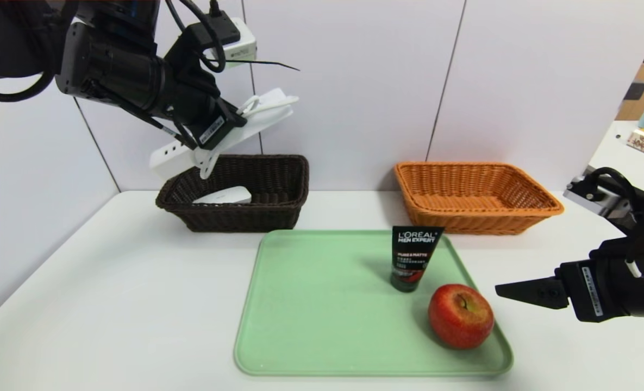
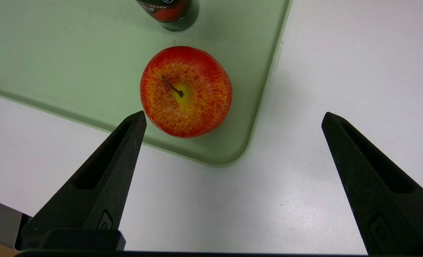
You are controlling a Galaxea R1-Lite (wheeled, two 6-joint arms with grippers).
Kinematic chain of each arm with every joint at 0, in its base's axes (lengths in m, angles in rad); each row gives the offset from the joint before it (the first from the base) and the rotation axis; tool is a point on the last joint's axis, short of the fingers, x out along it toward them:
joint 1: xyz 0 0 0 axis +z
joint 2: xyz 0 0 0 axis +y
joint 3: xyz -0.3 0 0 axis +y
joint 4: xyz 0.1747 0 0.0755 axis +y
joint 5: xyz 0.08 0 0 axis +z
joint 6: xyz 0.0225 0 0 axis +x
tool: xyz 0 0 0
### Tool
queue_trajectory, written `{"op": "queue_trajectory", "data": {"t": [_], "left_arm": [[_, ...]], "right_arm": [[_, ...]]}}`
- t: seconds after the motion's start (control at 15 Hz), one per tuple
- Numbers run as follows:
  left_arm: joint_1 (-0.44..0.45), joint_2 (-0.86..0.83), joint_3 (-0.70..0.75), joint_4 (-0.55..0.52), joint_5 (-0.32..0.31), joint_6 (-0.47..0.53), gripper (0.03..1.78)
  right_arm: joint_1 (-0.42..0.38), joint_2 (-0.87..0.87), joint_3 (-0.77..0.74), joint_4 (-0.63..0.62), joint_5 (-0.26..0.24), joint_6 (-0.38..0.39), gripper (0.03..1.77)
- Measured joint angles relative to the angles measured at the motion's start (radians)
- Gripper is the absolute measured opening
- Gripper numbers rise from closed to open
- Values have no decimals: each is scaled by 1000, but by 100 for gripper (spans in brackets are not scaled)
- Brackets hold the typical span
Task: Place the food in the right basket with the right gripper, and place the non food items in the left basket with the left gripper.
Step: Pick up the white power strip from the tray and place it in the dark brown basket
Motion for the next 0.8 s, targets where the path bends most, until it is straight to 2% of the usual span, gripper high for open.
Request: {"op": "queue_trajectory", "data": {"t": [0.27,0.4,0.53,0.8], "left_arm": [[58,43,0,-11,-20,174,5],[80,67,0,-11,-52,205,6],[93,97,0,-19,-59,240,5],[103,164,0,-62,-56,229,5]], "right_arm": [[1,-10,-3,-1,0,0,170],[1,-18,-7,-1,0,0,170],[1,-23,-8,-1,0,0,170],[0,-26,-8,-1,0,0,170]]}}
